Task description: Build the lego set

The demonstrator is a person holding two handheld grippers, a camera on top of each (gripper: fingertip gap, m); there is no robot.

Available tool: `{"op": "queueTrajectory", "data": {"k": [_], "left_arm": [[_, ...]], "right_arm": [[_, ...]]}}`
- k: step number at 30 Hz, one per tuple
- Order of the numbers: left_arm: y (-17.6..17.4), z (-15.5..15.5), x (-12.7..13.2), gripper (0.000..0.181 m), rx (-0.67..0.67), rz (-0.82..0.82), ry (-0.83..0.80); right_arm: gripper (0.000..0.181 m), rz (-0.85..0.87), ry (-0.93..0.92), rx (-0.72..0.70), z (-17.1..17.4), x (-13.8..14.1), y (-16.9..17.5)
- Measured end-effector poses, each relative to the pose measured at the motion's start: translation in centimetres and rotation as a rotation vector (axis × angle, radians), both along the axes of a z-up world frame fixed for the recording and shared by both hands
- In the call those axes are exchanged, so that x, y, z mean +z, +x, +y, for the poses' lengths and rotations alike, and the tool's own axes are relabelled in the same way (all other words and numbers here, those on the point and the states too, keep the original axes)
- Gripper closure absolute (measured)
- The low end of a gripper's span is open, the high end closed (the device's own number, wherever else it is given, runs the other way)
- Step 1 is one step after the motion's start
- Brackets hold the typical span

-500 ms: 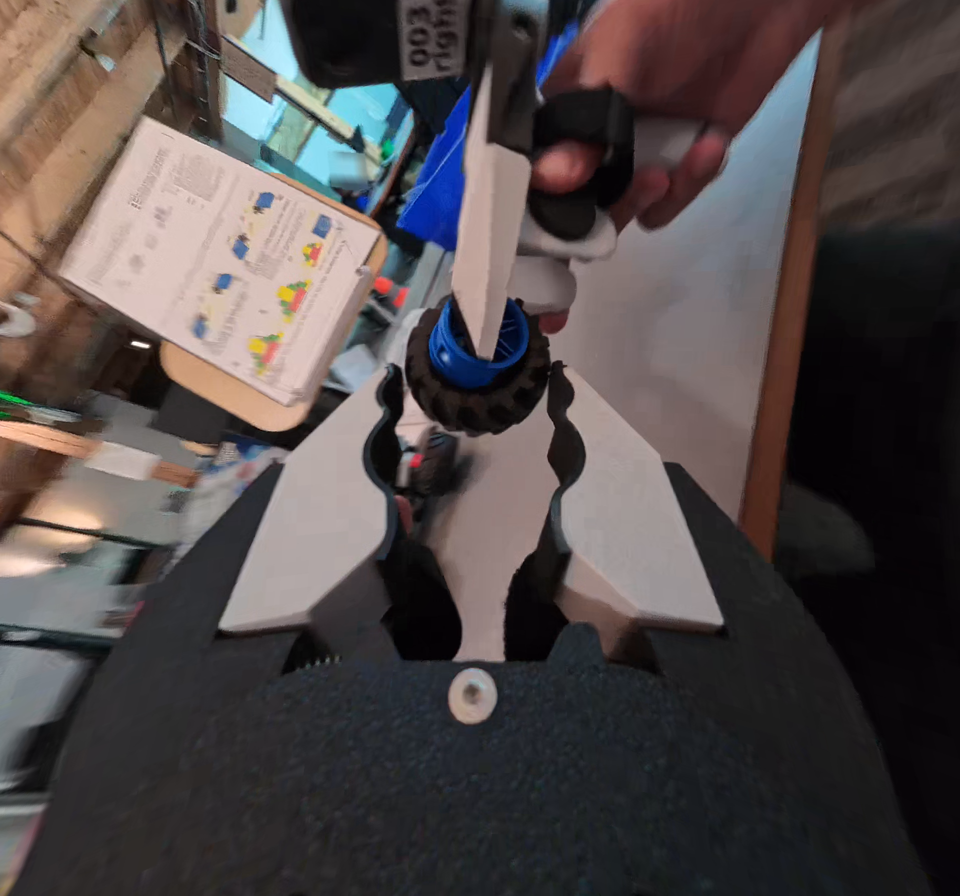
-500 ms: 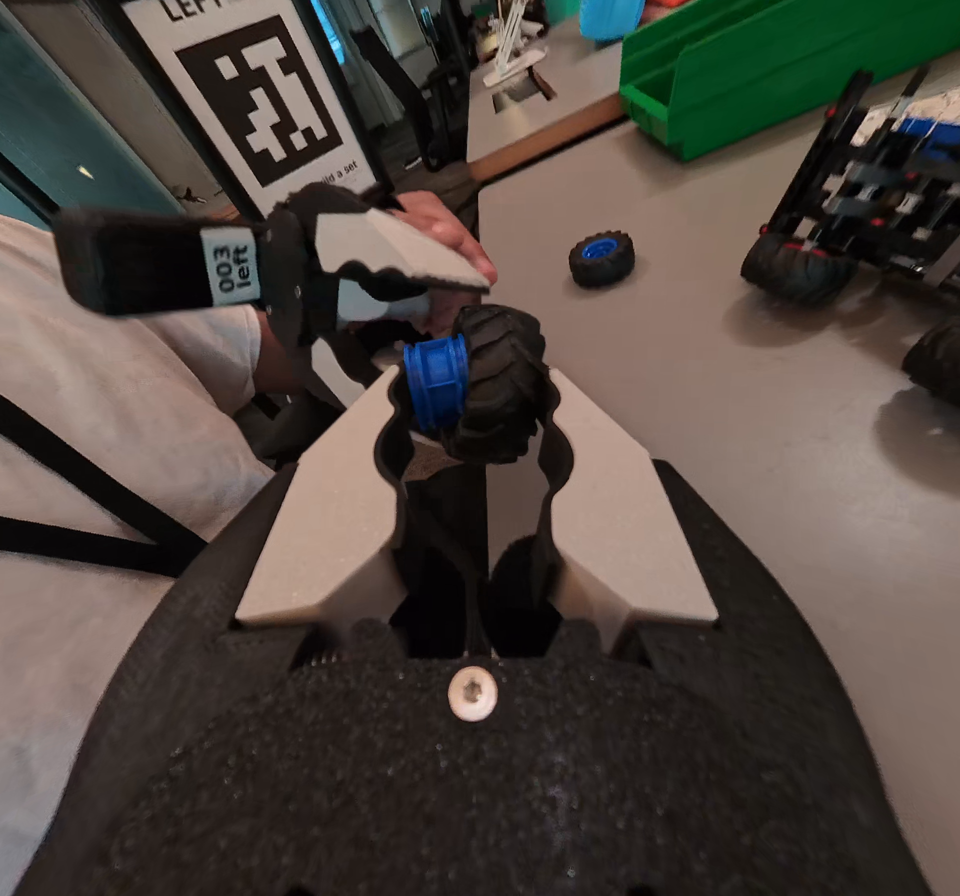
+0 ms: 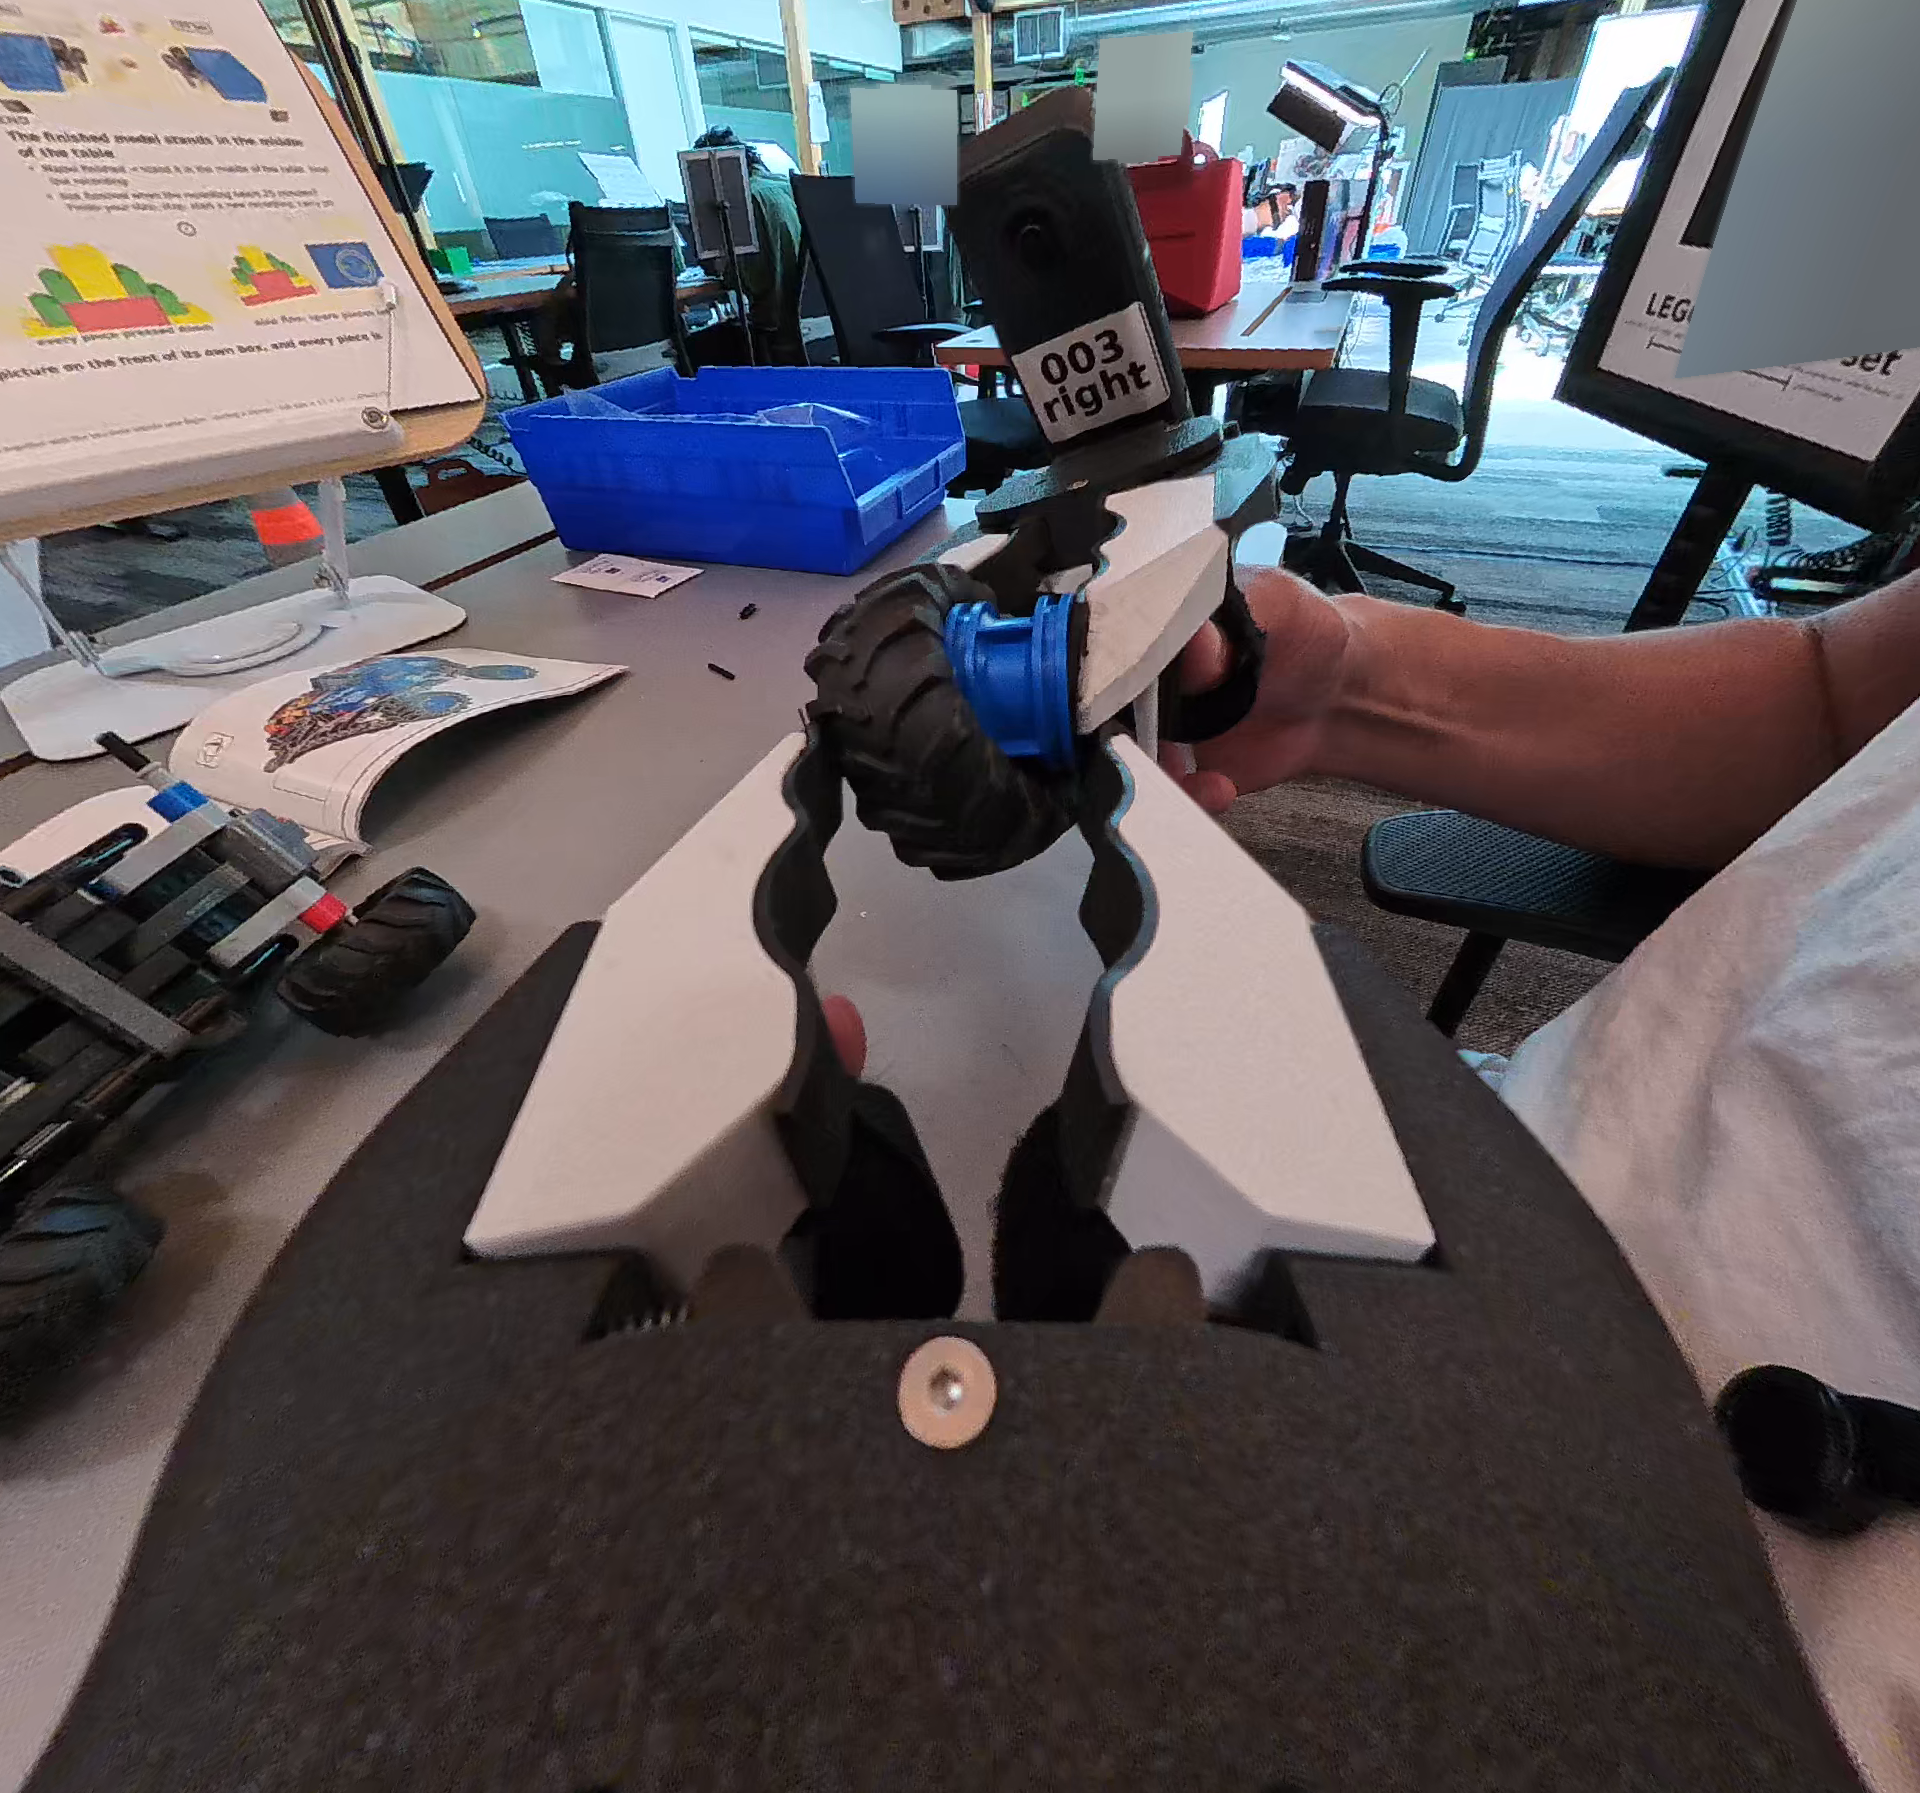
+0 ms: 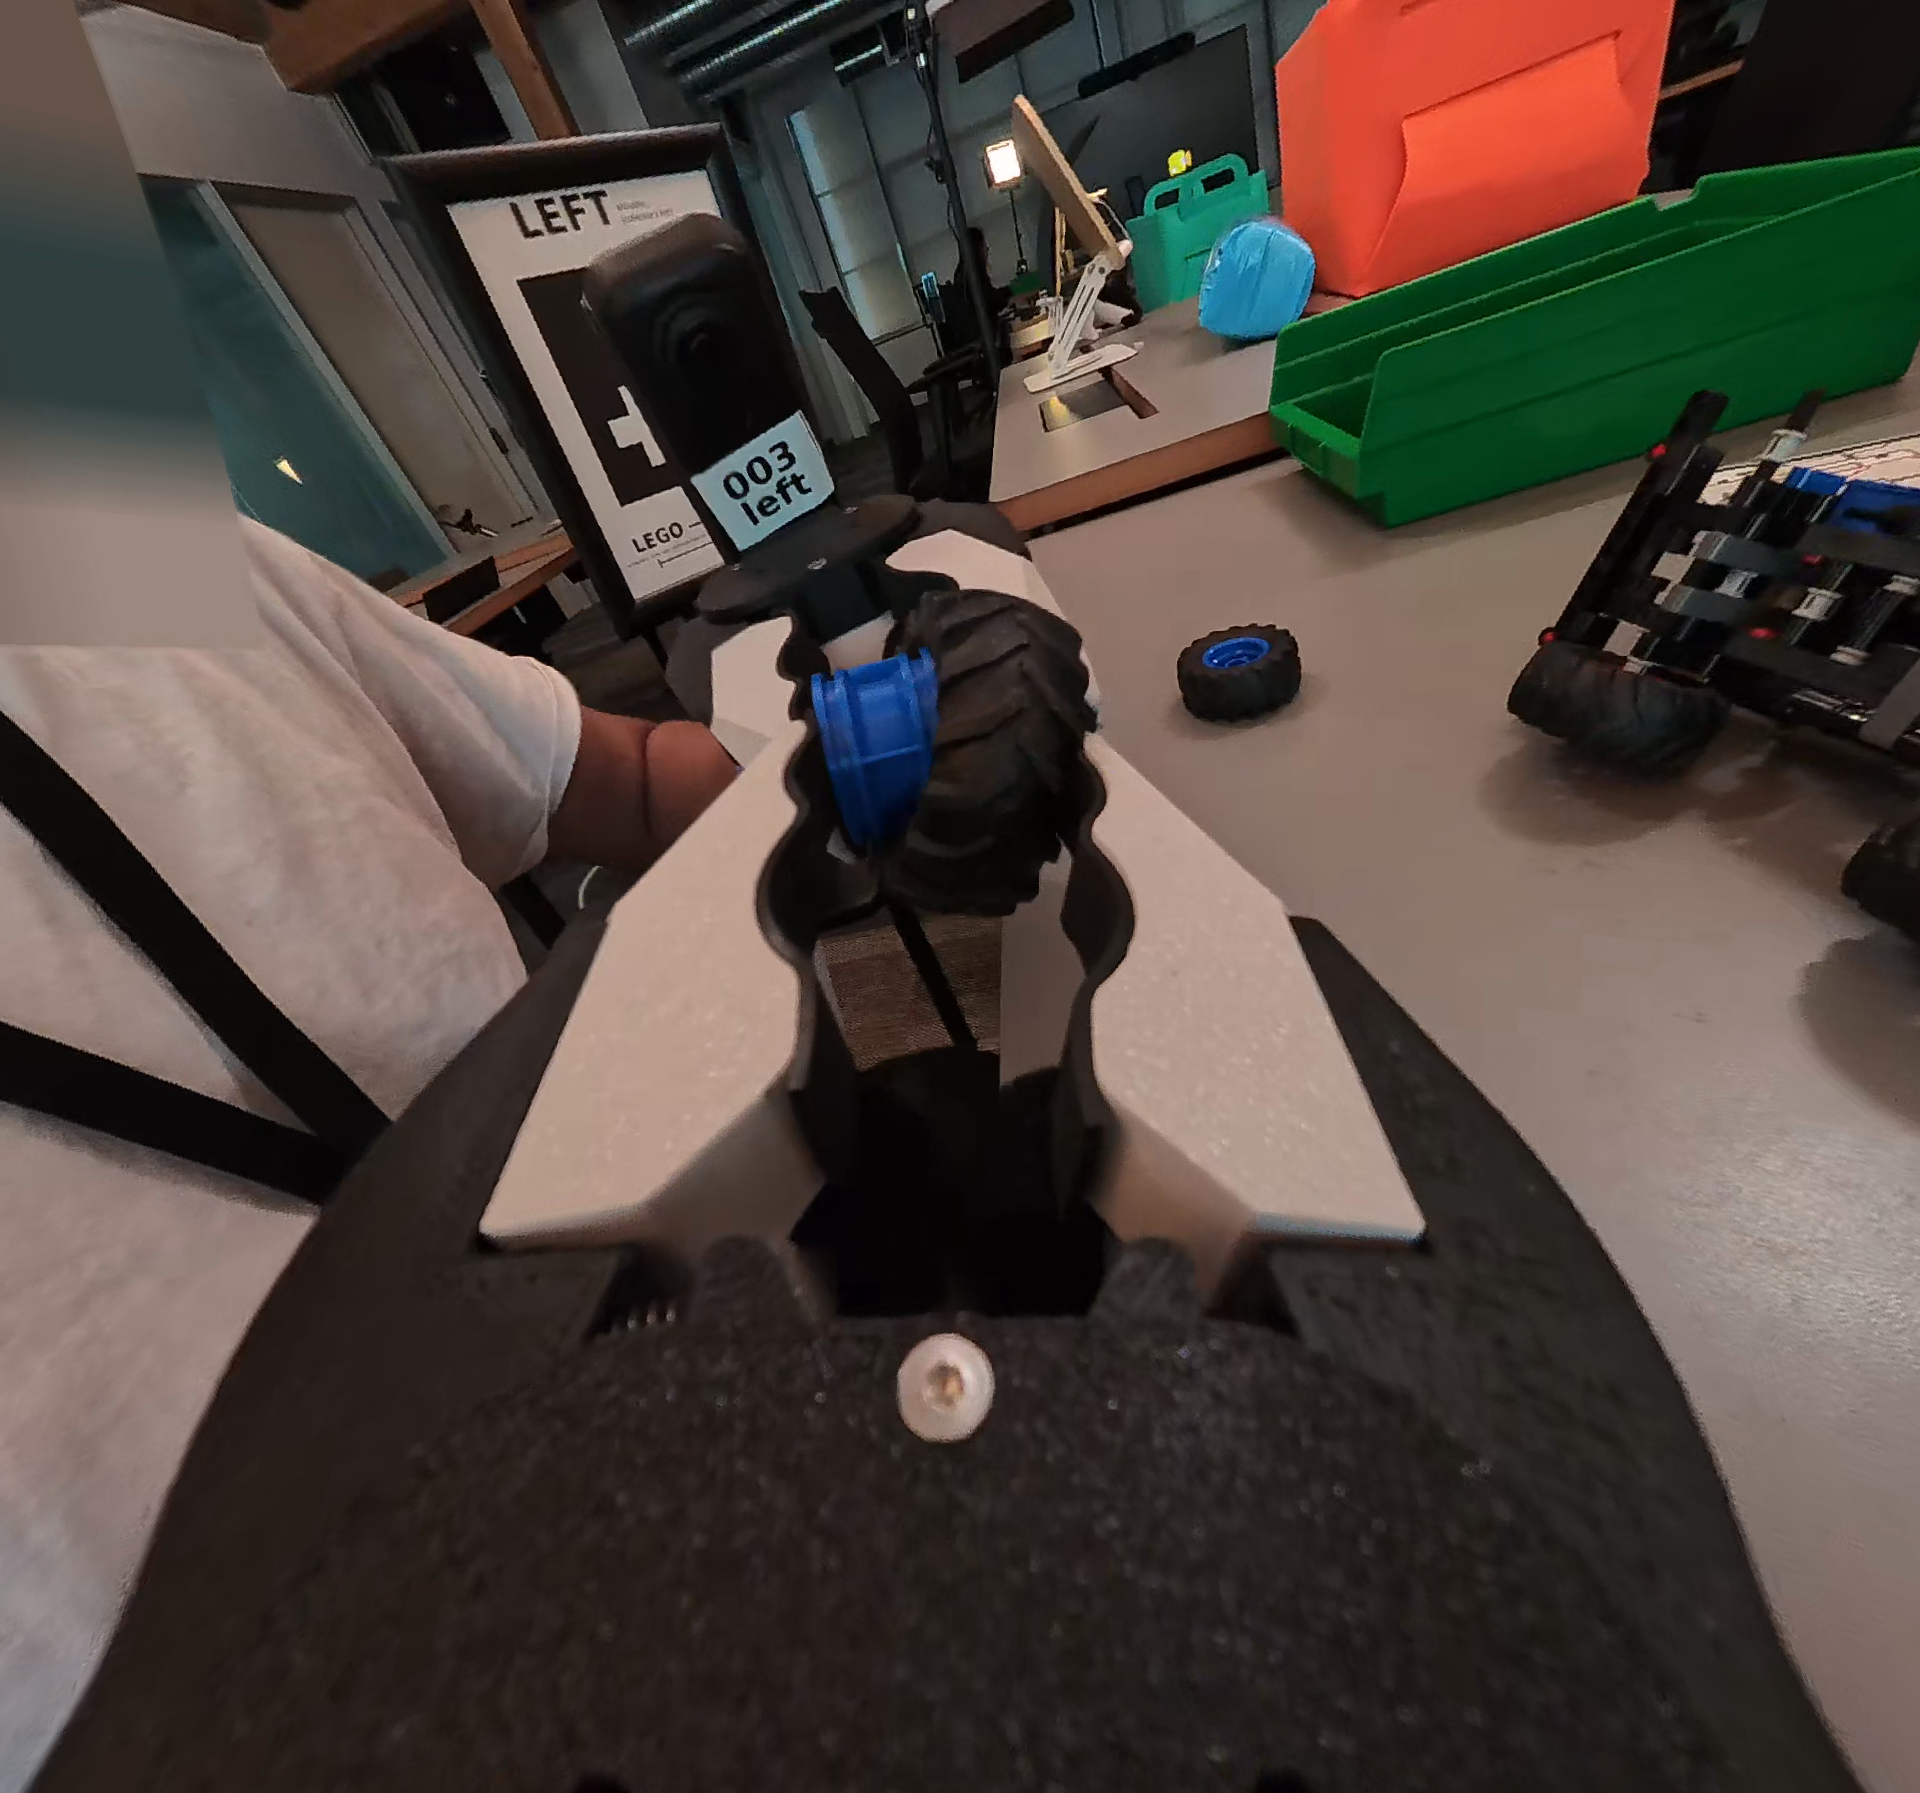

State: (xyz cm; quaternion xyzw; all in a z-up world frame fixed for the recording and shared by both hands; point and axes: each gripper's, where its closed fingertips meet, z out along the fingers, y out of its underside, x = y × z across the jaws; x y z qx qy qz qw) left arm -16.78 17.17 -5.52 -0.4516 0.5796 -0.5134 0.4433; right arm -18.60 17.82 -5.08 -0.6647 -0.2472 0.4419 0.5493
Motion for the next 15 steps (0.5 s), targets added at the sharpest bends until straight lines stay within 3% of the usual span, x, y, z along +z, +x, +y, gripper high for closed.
{"op": "queueTrajectory", "data": {"k": [7, 9, 15], "left_arm": [[-0.1, 0.6, -0.5, 0.137, -0.045, -0.009, -0.074], [-0.2, 0.9, -0.5, 0.139, -0.040, -0.010, -0.086], [-0.4, 0.6, -0.3, 0.142, -0.049, -0.008, -0.059]], "right_arm": [[0.129, -0.049, -0.089, -0.021, 0.6, -0.3, 0.1], [0.113, 0.006, -0.074, 0.010, 0.0, 1.1, 0.2], [0.130, -0.016, -0.028, -0.056, 0.4, 1.4, 1.3]]}}
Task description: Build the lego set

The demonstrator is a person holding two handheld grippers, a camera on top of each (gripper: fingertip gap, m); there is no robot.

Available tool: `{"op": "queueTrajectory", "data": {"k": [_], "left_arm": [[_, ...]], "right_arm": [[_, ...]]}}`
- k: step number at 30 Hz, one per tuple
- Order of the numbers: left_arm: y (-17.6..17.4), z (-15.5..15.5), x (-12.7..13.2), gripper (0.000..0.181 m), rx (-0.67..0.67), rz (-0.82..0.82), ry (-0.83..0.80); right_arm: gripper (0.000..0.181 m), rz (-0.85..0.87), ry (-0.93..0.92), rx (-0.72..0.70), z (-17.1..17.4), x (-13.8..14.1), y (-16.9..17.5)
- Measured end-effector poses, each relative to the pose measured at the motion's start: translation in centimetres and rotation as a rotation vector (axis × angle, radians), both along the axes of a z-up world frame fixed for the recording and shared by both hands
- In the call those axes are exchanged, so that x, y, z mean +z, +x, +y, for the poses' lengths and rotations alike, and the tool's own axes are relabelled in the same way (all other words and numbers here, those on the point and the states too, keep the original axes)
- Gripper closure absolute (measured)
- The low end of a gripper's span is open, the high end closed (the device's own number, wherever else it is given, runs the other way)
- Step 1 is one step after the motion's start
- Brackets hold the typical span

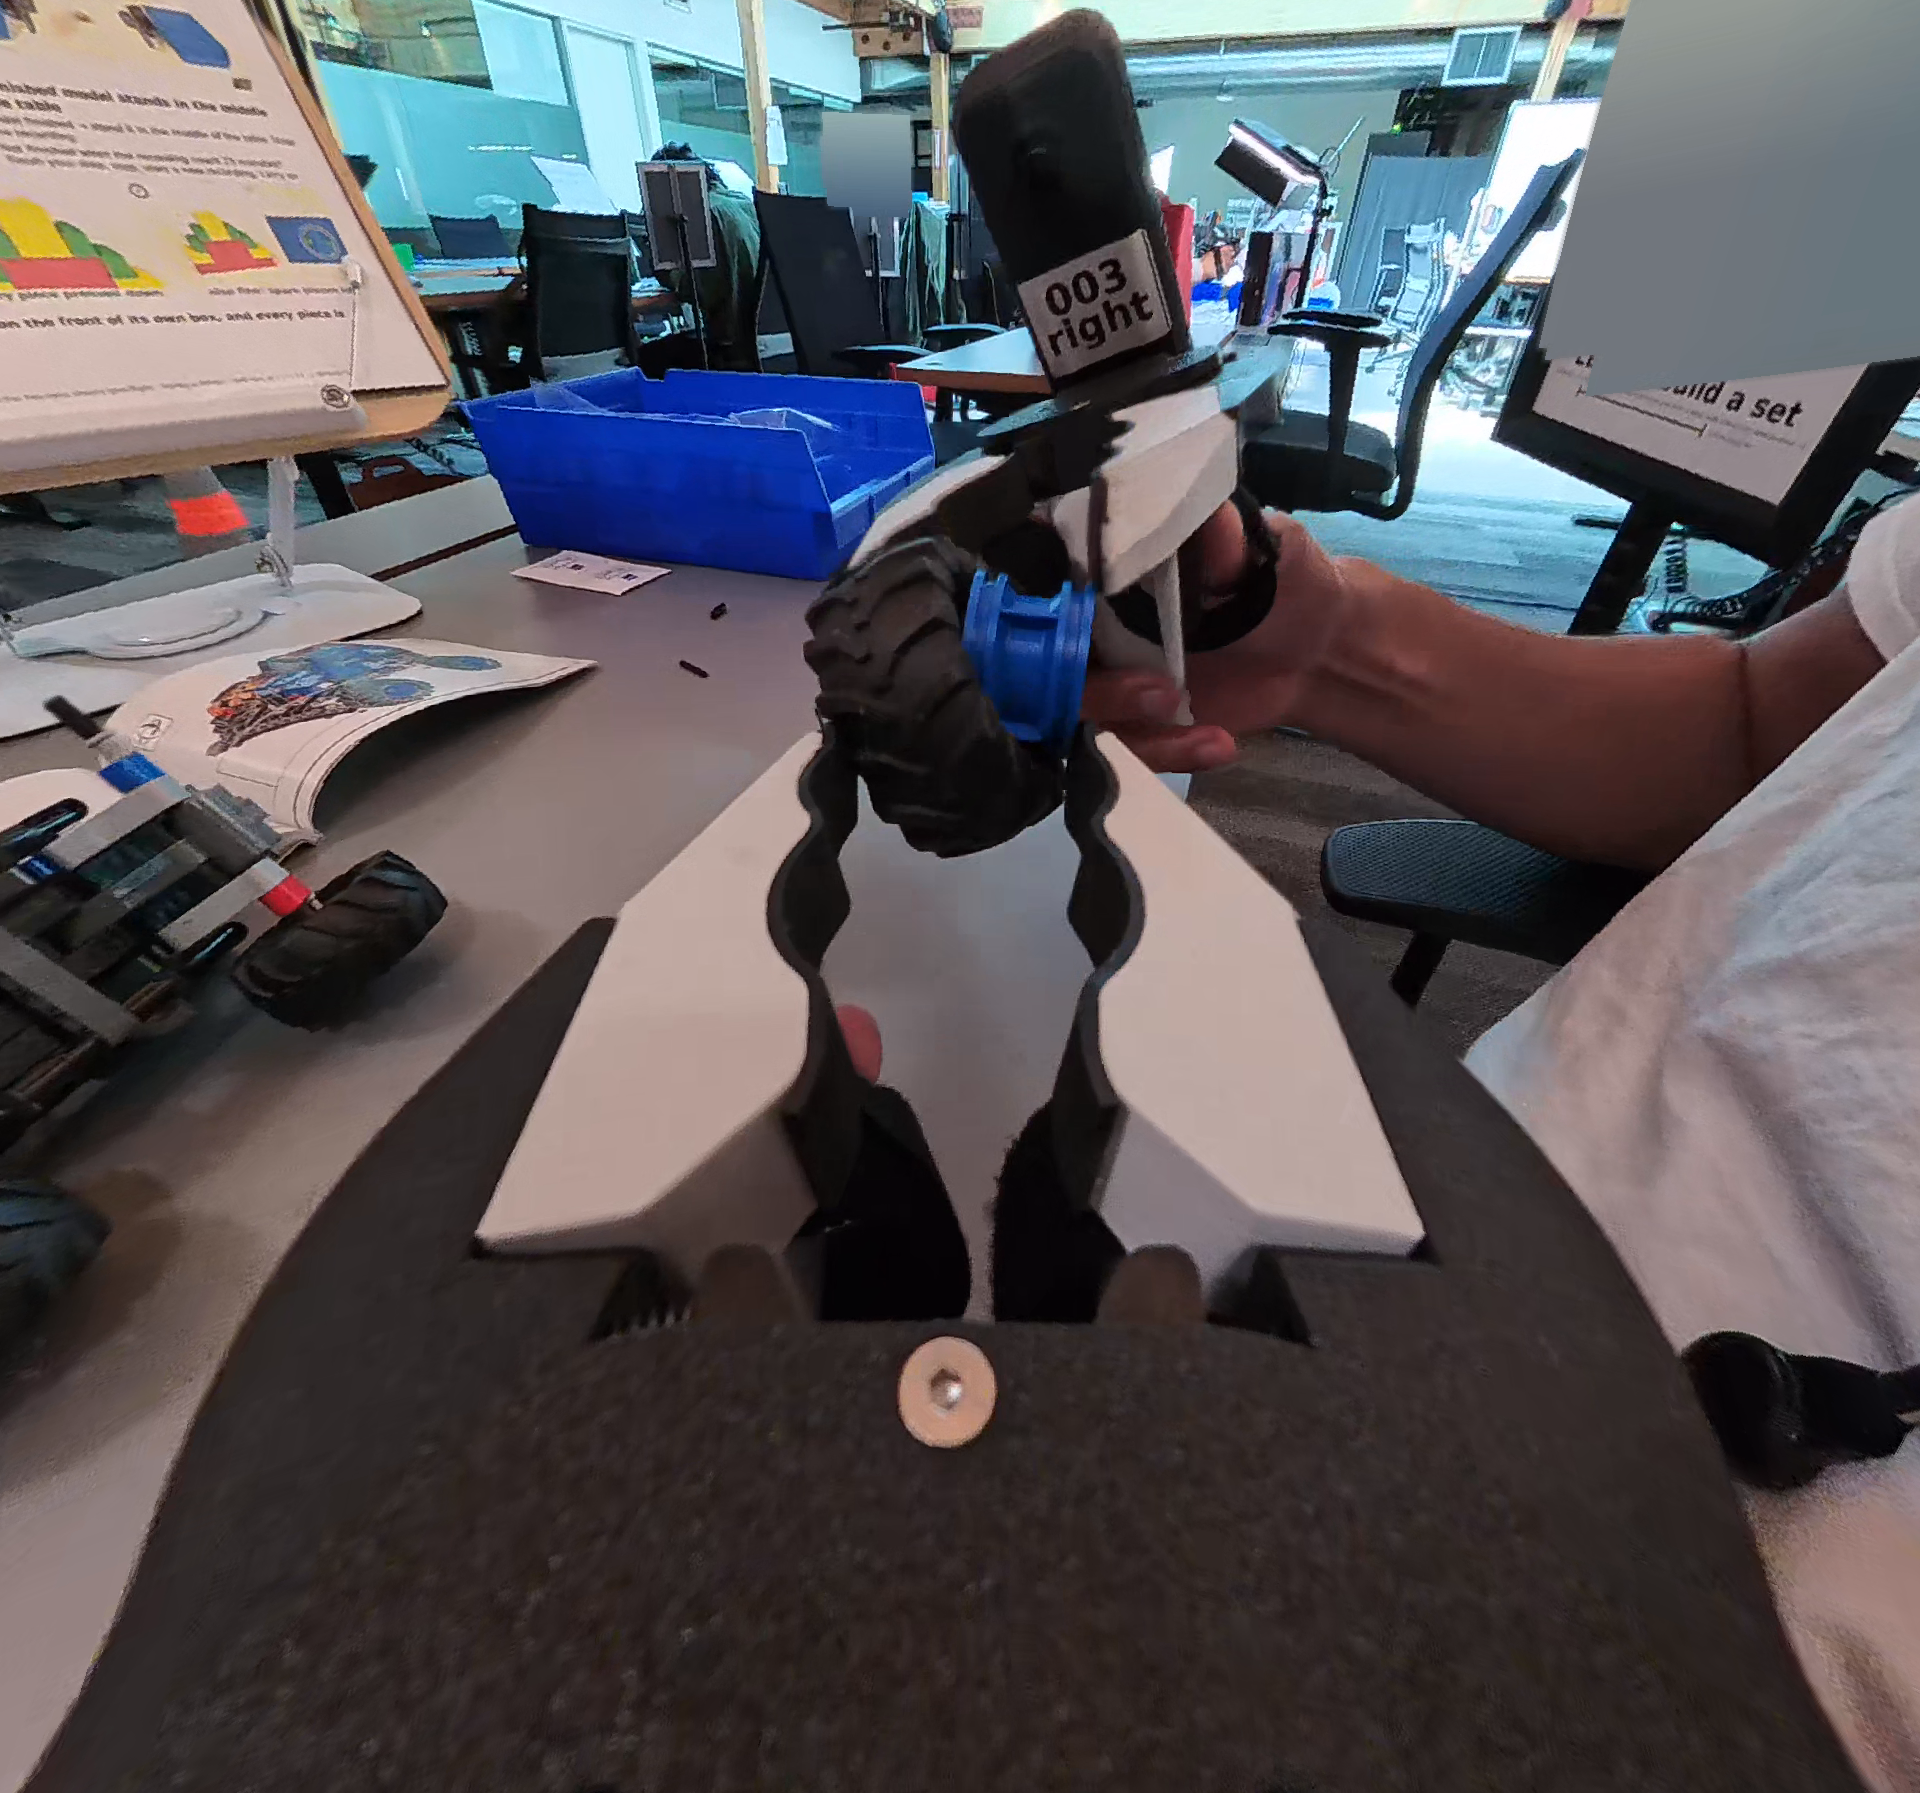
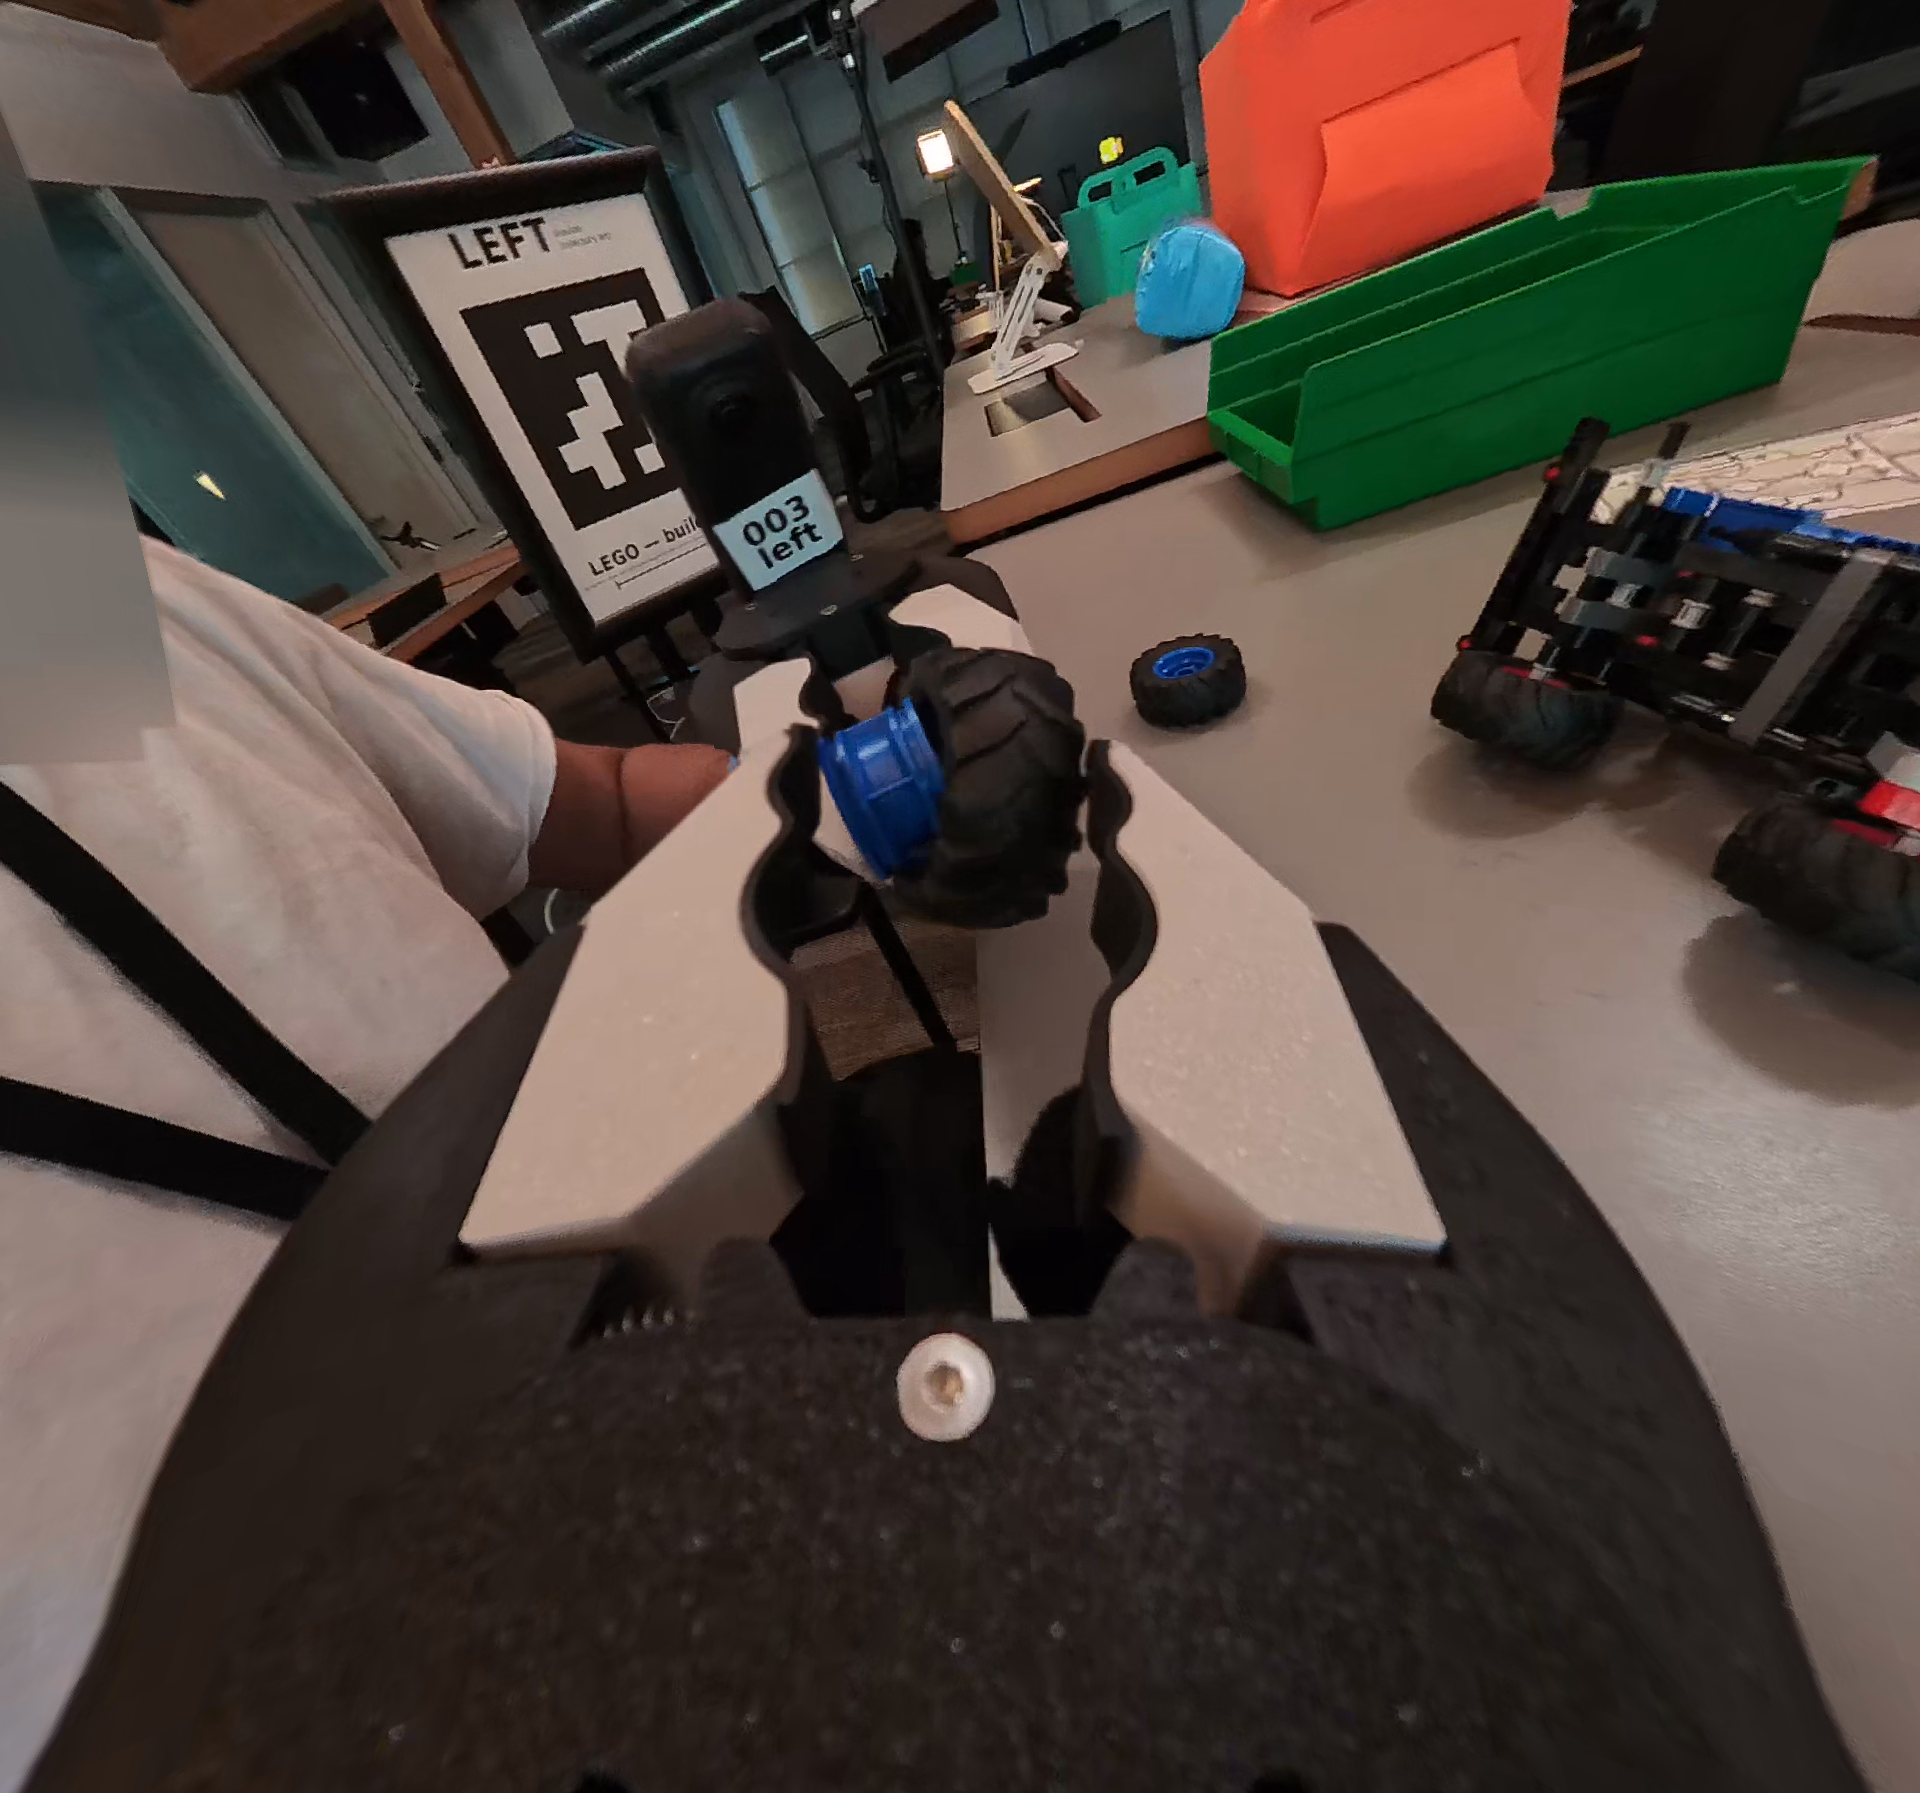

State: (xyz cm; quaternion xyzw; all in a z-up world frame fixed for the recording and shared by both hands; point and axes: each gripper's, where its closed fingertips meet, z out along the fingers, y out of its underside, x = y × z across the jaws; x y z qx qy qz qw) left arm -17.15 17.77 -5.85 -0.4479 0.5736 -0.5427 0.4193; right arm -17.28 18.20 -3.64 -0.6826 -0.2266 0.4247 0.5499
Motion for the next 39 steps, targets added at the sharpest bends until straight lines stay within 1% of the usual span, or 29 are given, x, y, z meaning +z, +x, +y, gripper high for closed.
{"op": "queueTrajectory", "data": {"k": [4, 5, 7, 10, 12, 14, 17, 21, 23, 25, 28, 29, 30, 32, 34, 35, 37, 39], "left_arm": [[-0.1, -0.2, -0.9, 0.142, 0.003, 0.038, 0.073], [-0.1, -0.4, -1.0, 0.142, 0.003, 0.037, 0.107], [-0.2, -0.7, -0.9, 0.141, 0.004, 0.033, 0.140], [-0.4, -0.7, -0.6, 0.140, -0.006, 0.036, 0.130], [-0.2, -0.5, -0.8, 0.140, 0.006, 0.033, 0.126], [0.0, -0.3, -1.3, 0.141, 0.022, 0.054, 0.132], [-0.1, -0.5, -0.8, 0.142, 0.005, 0.037, 0.099], [0.0, -0.8, -0.8, 0.145, 0.016, 0.033, 0.124], [0.1, -0.6, -0.8, 0.145, 0.029, 0.037, 0.123], [0.2, -0.3, -0.8, 0.145, 0.028, 0.042, 0.102], [-0.1, -0.3, -0.9, 0.146, -0.035, 0.027, 0.048], [-0.2, -0.3, -0.8, 0.146, -0.044, 0.015, 0.041], [-0.5, -0.3, -0.6, 0.146, -0.056, 0.007, 0.029], [-0.8, -0.4, -0.2, 0.146, -0.083, -0.007, -0.002], [-0.9, -0.7, 0.1, 0.146, -0.097, -0.025, -0.006], [-0.9, -0.8, 0.2, 0.146, -0.099, -0.031, -0.006], [-1.1, -1.2, 0.4, 0.146, -0.123, -0.036, -0.009], [-1.2, -1.9, -0.1, 0.146, -0.156, -0.023, 0.021]], "right_arm": [[0.130, -0.071, -0.008, 0.004, -0.1, -0.9, -0.4], [0.143, -0.077, -0.023, -0.008, 0.1, -1.3, -0.2], [0.144, -0.066, -0.061, 0.039, -0.3, -1.9, -0.6], [0.146, -0.014, -0.085, 0.055, -0.4, -2.3, -0.9], [0.147, -0.011, -0.071, 0.041, -0.2, -2.5, -0.9], [0.149, -0.073, -0.028, -0.004, 0.2, -2.7, -0.7], [0.151, -0.138, 0.029, -0.034, 0.0, -2.3, -0.9], [0.155, -0.237, 0.066, -0.057, -0.1, -2.2, -0.9], [0.155, -0.248, 0.072, -0.081, 0.0, -2.1, -0.7], [0.151, -0.233, 0.051, -0.113, 0.5, -2.0, -0.5], [0.147, -0.227, 0.018, -0.096, 0.5, -1.9, -0.4], [0.146, -0.227, 0.039, -0.093, 0.4, -1.5, 0.1], [0.149, -0.224, 0.066, -0.088, 0.1, -0.9, 0.6], [0.148, -0.279, 0.093, -0.087, -0.2, -1.0, 0.9], [0.145, -0.340, 0.126, -0.048, -0.7, -1.4, -0.1], [0.148, -0.336, 0.156, -0.061, -0.8, -1.2, -0.3], [0.147, -0.339, 0.217, -0.125, -0.6, -0.7, 0.1], [0.156, -0.331, 0.215, -0.065, -1.5, -0.9, -0.7]]}}
